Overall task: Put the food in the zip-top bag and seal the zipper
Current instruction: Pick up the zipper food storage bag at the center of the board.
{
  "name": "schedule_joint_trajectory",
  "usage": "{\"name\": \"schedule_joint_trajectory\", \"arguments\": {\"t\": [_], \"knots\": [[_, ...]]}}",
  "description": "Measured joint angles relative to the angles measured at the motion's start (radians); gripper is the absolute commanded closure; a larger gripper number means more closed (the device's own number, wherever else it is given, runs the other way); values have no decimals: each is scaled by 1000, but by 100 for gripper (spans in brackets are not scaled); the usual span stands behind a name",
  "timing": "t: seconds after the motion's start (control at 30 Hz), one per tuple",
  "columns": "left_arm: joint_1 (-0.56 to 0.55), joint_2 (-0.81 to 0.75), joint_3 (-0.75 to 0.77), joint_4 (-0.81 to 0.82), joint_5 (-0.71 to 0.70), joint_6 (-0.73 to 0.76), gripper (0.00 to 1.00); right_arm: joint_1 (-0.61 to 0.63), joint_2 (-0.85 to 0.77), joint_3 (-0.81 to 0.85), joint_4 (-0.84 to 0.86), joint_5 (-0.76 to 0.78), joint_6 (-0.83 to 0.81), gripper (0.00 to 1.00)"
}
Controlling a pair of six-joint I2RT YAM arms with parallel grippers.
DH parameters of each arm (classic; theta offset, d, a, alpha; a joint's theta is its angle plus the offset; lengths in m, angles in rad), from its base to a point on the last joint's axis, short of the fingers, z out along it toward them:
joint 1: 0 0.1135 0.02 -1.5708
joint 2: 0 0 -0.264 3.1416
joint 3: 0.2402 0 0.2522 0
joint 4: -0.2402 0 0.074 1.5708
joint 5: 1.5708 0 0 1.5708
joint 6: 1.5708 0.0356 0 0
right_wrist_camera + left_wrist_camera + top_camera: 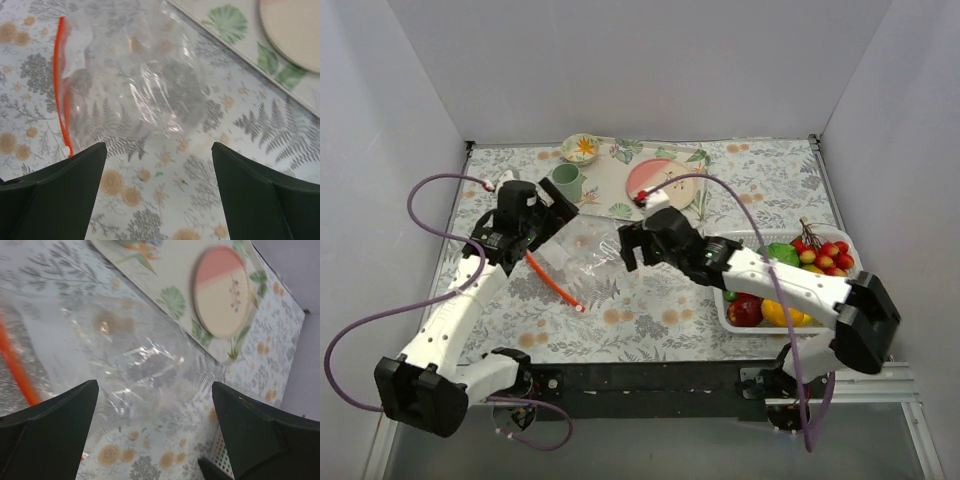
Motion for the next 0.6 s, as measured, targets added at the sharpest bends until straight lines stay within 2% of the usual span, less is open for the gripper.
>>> {"name": "schedule_joint_trajectory", "arguments": {"t": [0.2,0.27,0.47,0.6], "knots": [[380,15,-80,-31,122,-9,2,124,375,332,47,-56,-133,16],[440,6,-126,-35,143,-21,2,158,479,424,50,-68,-178,18],[478,-8,-207,-46,195,-47,2,214,727,649,10,-63,-284,19],[482,-11,-208,-36,198,-35,2,213,794,671,-8,-43,-328,22]]}}
